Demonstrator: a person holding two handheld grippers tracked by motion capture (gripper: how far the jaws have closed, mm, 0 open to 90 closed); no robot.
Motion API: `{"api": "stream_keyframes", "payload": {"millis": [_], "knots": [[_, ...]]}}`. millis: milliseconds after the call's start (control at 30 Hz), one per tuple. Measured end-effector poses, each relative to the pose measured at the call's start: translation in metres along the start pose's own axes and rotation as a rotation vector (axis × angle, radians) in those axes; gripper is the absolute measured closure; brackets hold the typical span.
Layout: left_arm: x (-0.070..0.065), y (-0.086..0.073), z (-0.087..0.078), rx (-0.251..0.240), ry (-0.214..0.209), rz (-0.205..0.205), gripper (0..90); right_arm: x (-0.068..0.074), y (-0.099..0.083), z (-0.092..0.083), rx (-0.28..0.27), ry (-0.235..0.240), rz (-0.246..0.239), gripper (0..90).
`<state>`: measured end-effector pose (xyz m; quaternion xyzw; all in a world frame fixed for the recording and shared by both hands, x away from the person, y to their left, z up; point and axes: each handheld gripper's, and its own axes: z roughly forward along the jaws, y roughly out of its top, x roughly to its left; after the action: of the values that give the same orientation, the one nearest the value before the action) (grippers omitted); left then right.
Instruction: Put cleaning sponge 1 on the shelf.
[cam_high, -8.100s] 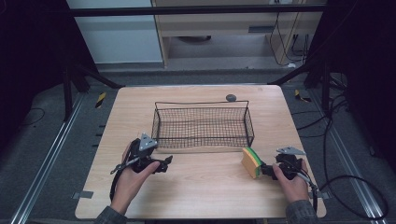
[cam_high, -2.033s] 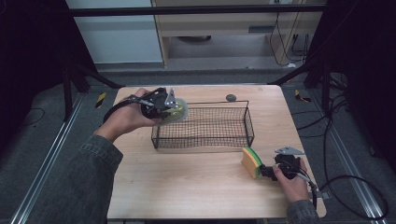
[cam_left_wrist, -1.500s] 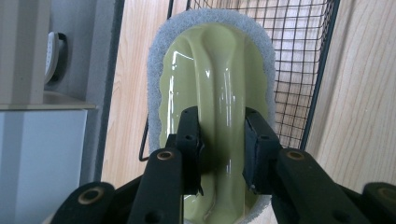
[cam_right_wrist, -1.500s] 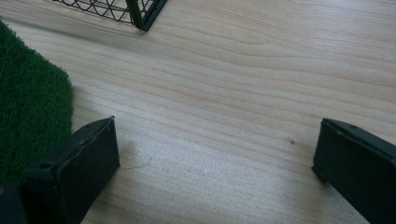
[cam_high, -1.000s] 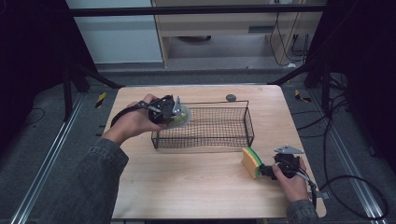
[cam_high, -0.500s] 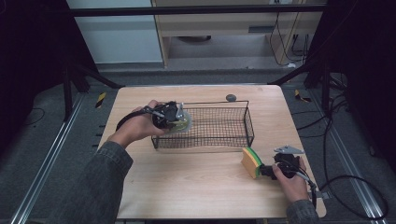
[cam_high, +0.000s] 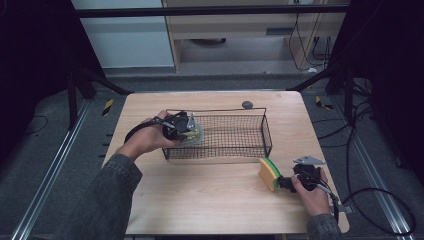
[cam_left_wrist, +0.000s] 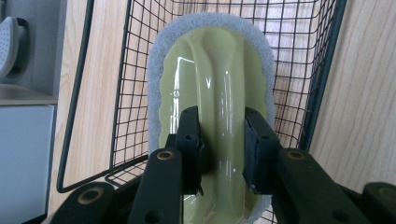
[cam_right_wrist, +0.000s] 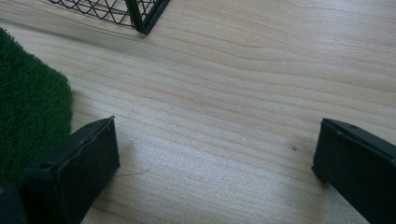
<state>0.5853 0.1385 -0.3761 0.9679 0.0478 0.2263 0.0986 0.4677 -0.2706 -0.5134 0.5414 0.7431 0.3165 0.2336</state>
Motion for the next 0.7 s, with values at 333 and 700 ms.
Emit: {"api": "stream_keyframes", "payload": {"millis": [333,700], "knots": [[-0.002,0.000,0.013,0.014,-0.029,-0.007,70.5,0.000,0.000,0.000,0.000,-0.001,-0.001,0.5],[-0.002,-0.001,0.022,0.022,-0.052,-0.030,70.4,0.000,0.000,0.000,0.000,0.000,0.000,0.5]]}}
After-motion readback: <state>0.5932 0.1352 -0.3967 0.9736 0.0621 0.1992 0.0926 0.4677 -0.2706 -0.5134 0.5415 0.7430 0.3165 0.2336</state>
